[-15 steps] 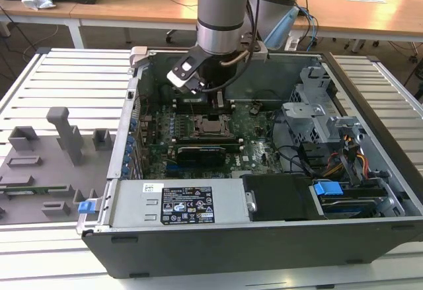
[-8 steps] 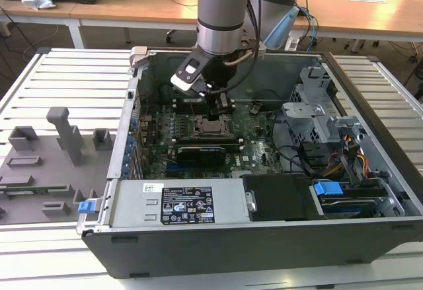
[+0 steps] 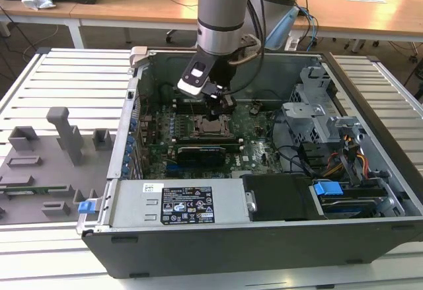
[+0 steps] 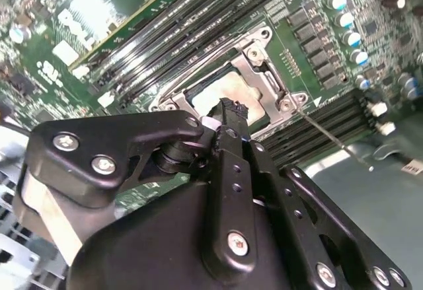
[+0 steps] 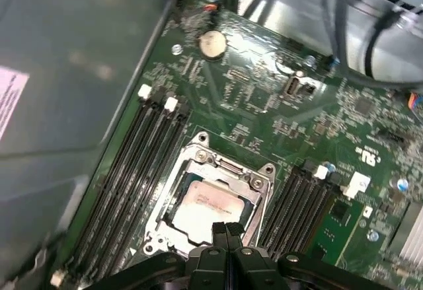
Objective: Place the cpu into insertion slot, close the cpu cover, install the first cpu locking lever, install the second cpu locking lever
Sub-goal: 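Close the cpu cover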
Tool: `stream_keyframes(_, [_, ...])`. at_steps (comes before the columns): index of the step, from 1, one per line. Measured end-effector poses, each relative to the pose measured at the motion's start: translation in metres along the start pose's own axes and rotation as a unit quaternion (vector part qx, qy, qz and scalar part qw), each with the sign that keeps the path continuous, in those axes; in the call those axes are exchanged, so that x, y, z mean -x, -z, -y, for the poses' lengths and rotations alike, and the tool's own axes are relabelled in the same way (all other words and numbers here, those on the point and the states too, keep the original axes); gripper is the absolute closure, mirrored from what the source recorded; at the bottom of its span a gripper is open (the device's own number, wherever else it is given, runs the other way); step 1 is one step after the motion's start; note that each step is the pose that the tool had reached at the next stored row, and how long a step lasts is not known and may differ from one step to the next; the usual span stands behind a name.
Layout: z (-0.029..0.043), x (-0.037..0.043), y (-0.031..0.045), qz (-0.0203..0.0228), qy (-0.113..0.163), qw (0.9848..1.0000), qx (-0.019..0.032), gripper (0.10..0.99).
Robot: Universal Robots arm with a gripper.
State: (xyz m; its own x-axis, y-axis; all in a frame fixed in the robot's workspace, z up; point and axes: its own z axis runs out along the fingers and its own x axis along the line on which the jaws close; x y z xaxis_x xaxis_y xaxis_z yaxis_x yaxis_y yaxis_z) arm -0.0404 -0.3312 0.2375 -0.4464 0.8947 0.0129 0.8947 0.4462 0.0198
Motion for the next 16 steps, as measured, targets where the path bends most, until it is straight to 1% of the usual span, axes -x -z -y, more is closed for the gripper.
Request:
stream_keyframes(2, [0.0, 0.0, -0.0001, -0.0005, 0.024, 0.9997, -0.0003, 0.98])
stream_keyframes(3, [0.0, 0.0, -0.0001, -0.0007, 0.04, 0.9992, -0.0005, 0.98])
stream_keyframes(7, [0.0, 0.0, -0.0002, -0.0014, 0.078, 0.997, -0.0011, 0.98])
stream_keyframes(8, [0.0, 0.0, -0.0002, -0.0018, 0.1, 0.995, -0.0014, 0.98])
stream_keyframes(9, [0.0, 0.0, -0.0002, -0.0019, 0.108, 0.9941, -0.0015, 0.98])
stream_keyframes(10, [0.0, 0.0, -0.0002, -0.0021, 0.119, 0.9929, -0.0017, 0.98])
stream_keyframes(11, [0.0, 0.0, -0.0002, -0.0023, 0.134, 0.991, -0.0019, 0.98])
stream_keyframes(12, [0.0, 0.0, -0.0002, -0.0024, 0.142, 0.9898, -0.0021, 0.98])
stream_keyframes(13, [0.0, 0.0, -0.0003, -0.0026, 0.155, 0.9879, -0.0023, 0.98])
stream_keyframes(14, [0.0, 0.0, -0.0003, -0.0029, 0.172, 0.9852, -0.0025, 0.98])
stream_keyframes(15, [0.0, 0.0, -0.0003, -0.003, 0.182, 0.9833, -0.0027, 0.98])
stream_keyframes(16, [0.0, 0.0, -0.0003, -0.0031, 0.195, 0.9808, -0.0029, 0.98])
